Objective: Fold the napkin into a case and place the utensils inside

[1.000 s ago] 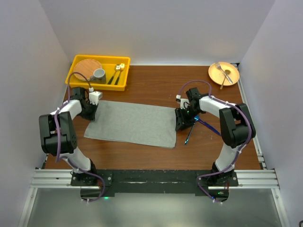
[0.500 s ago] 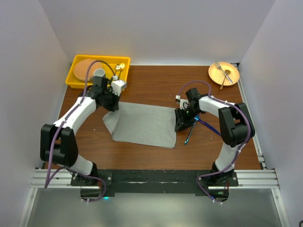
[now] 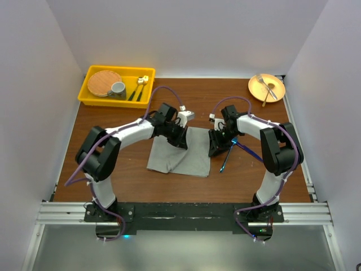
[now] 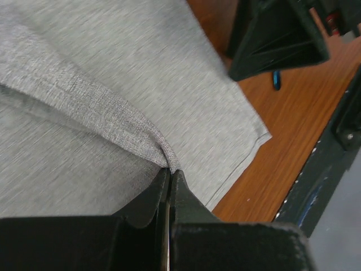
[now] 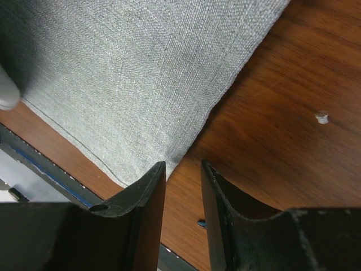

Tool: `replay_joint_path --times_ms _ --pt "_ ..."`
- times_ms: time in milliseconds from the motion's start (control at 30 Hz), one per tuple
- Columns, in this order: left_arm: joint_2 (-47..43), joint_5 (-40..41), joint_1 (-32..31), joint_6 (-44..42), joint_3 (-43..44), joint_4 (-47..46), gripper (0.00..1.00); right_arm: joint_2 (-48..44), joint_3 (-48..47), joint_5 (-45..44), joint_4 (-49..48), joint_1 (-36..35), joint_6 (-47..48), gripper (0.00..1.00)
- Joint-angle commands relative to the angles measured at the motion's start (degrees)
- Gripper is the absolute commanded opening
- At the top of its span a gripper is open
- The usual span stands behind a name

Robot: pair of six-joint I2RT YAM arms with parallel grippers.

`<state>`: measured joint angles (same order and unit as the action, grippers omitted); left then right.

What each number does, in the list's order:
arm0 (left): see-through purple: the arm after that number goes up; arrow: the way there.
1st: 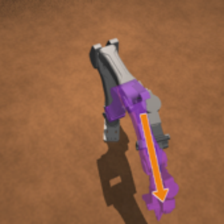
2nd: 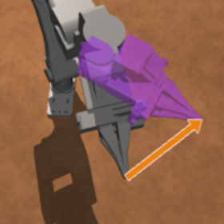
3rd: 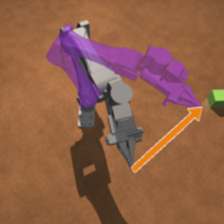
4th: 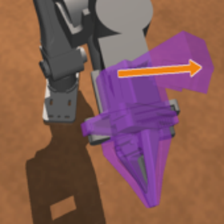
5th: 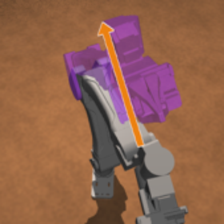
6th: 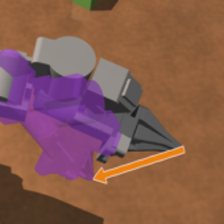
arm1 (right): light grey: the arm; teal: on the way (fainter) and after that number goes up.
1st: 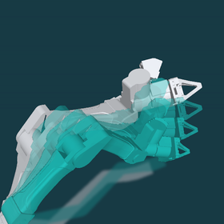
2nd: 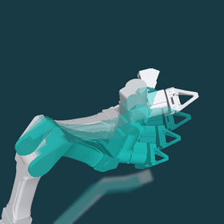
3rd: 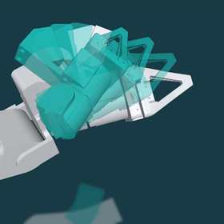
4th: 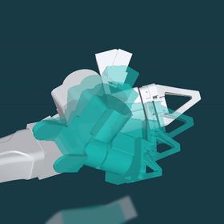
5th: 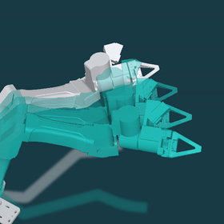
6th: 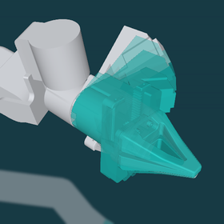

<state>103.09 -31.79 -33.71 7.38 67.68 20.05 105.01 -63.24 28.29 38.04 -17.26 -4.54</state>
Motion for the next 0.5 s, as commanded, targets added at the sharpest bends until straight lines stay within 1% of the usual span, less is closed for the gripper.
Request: replay_joint_path --times_ms 0,133,200,233,267,333,367,400,433,467 --pt "2.7 -5.4 -2.1 9.5 4.1 -10.6 0.0 0.7 1.3 -0.4 -2.0 -0.3 -0.1 0.35" --pt "3.7 -8.1 -2.8 13.8 4.6 -15.0 0.0 0.9 1.6 0.0 -2.3 -0.4 -0.4 0.35" --pt "4.0 -8.5 -3.0 14.0 5.6 -15.0 0.23 1.0 1.5 0.0 -2.4 -0.4 -0.4 0.34" --pt "4.0 -8.6 -2.7 12.3 6.3 -13.6 0.32 0.9 1.5 0.0 -2.2 -0.5 -0.4 0.34" --pt "3.4 -8.6 -2.1 11.2 7.0 -10.7 0.43 0.6 1.4 0.0 -2.2 -0.4 -0.3 0.33" --pt "1.8 -8.7 1.3 8.4 6.4 -8.7 0.49 0.3 1.6 0.1 -2.3 -0.4 -0.1 0.31" --pt "-0.5 -9.6 3.0 7.7 4.7 -7.8 0.55 0.0 1.8 0.3 -2.5 -0.5 -0.2 0.29" --pt "-1.8 -9.9 6.8 7.0 3.7 -7.1 0.56 -0.1 1.9 0.5 -2.8 -0.4 -0.3 0.28" --pt "-3.1 -10.0 8.6 4.5 2.8 -6.2 0.6 -0.1 2.2 0.9 -3.7 -0.4 -0.6 0.27" --pt "-6.2 -9.2 10.1 3.2 1.1 -4.3 0.61 -0.1 2.4 1.8 -3.9 -0.6 -0.9 0.23"
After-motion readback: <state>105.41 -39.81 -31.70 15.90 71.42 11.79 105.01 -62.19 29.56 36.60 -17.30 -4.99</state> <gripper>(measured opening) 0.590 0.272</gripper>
